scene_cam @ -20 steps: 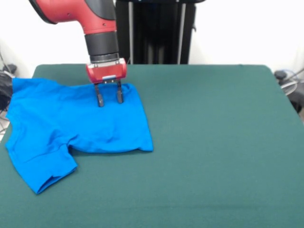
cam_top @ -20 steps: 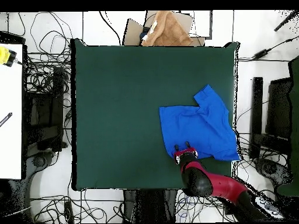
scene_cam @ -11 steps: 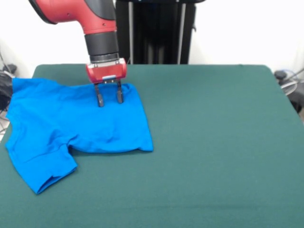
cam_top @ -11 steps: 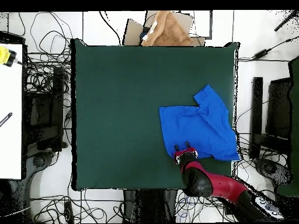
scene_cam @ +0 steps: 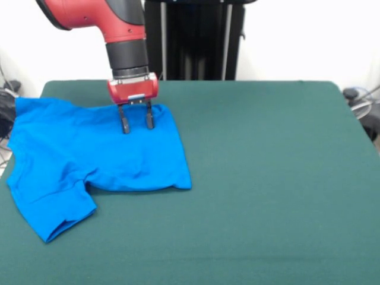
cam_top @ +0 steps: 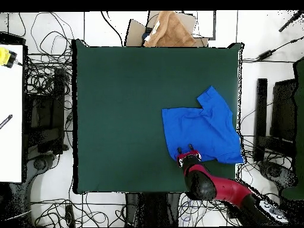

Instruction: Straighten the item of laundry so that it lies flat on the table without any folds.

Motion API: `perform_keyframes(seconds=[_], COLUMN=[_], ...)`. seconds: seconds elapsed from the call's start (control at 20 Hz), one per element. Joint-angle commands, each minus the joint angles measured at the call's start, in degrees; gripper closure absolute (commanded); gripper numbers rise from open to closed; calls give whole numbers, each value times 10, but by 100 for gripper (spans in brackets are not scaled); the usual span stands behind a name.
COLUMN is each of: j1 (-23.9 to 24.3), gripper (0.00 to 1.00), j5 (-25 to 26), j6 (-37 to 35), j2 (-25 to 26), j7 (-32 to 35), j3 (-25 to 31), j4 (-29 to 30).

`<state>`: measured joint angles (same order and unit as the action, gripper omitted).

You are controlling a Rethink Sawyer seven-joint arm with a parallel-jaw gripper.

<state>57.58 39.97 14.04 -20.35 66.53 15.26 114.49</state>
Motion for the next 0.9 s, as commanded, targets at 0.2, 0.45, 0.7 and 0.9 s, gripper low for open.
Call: perform_keyframes(seconds=[0.2,0.45,0.7,0.9], j1=[-21,-26,-27,-27], gripper=[0,100,100,100], j5=[-21,-30,-33,-33], j6=[-91,-101,-107,-111], j2=[156,155,155,154], j7=[70,71,70,68], j3=[26,27,28,29], j4=[-179,-176,-176,-176])
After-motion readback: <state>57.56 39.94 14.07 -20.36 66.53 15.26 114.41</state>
